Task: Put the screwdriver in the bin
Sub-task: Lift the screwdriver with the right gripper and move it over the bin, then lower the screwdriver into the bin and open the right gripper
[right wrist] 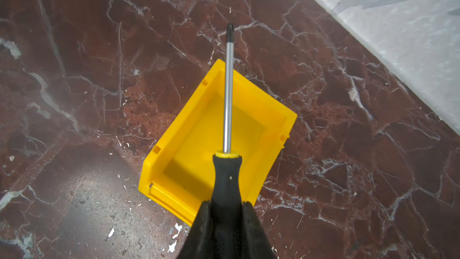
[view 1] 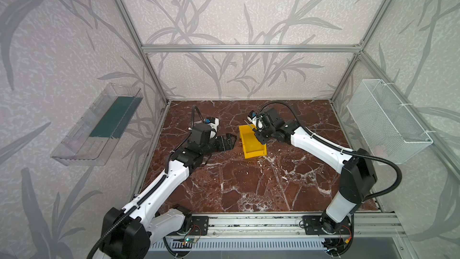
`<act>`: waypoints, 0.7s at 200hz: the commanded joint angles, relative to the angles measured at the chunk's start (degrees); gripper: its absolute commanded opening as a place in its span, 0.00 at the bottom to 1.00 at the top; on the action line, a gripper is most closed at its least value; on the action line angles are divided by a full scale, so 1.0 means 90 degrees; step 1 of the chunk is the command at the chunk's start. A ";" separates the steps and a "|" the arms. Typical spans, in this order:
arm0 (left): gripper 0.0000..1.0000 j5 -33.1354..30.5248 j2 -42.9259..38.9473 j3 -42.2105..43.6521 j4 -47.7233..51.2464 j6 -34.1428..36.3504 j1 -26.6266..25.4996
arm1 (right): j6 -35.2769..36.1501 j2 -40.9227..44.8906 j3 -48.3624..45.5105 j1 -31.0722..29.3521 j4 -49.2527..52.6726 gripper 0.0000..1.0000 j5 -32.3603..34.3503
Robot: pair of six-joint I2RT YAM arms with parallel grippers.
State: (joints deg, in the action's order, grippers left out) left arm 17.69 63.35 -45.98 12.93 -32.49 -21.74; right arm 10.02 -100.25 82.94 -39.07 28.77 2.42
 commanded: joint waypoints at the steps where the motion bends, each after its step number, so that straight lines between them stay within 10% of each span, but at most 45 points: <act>1: 0.99 0.0462 0.0108 0.0168 -0.0404 -0.0357 0.0120 | 0.0564 -0.0380 0.0297 -0.0136 0.0483 0.07 -0.0073; 140: 0.99 0.1276 0.0227 0.0269 -0.1117 -0.0737 0.0296 | 0.0314 -0.1603 0.0902 -0.0171 0.1111 0.06 0.0610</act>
State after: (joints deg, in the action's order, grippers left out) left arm 28.12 65.78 -44.01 4.16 -38.57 -19.49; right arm 12.29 -113.19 88.07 -40.51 37.85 6.76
